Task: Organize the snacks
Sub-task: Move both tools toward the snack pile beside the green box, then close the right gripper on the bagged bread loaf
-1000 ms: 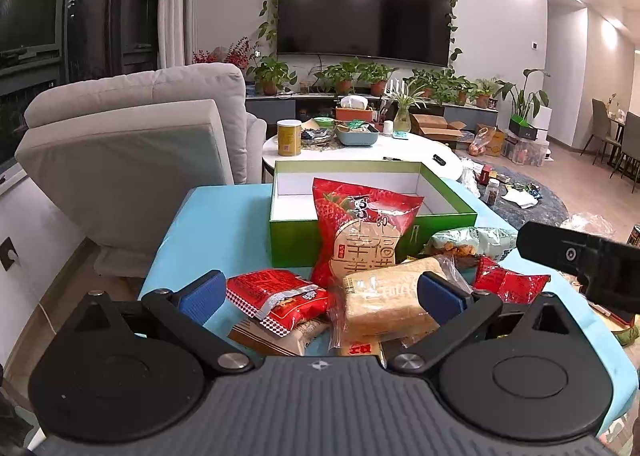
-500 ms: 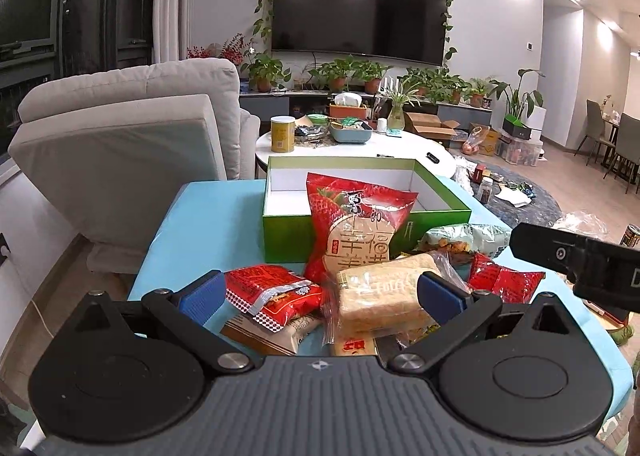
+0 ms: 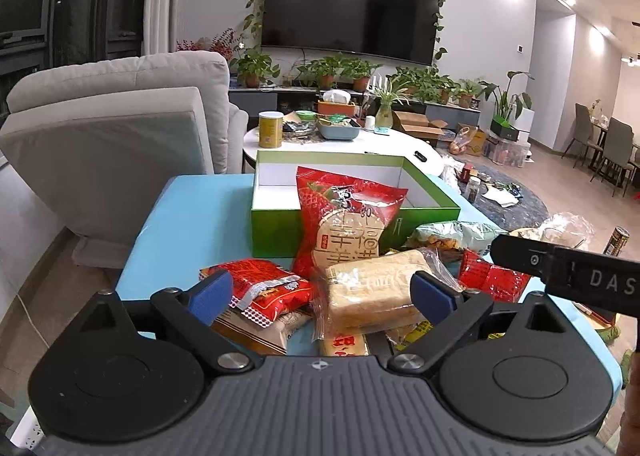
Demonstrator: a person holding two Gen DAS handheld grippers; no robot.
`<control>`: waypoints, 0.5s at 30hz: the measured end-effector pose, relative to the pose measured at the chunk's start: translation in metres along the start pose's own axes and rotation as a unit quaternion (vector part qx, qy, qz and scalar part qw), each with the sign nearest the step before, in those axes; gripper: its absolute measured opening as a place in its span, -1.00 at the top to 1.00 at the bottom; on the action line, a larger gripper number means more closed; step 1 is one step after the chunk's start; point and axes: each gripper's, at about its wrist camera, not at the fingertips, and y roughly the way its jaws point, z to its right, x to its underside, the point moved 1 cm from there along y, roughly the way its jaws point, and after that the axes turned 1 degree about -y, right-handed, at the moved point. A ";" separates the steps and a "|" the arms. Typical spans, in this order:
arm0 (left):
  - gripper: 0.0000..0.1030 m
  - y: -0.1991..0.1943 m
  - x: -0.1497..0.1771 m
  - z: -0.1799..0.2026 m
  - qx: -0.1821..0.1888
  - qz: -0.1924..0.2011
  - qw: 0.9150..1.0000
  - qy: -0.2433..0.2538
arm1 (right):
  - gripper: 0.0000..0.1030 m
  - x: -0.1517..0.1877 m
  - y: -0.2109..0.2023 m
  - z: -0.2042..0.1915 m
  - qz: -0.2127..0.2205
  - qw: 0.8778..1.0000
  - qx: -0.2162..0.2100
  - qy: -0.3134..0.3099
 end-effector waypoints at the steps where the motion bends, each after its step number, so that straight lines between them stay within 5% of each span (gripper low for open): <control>1: -0.82 0.001 0.000 -0.001 0.002 -0.002 1.000 -0.001 | -0.31 0.000 0.001 0.000 -0.001 1.000 0.001 0.001; 15: -0.73 0.014 0.005 -0.004 0.008 -0.023 1.000 -0.006 | -0.32 0.003 0.010 0.004 -0.013 1.000 0.004 0.011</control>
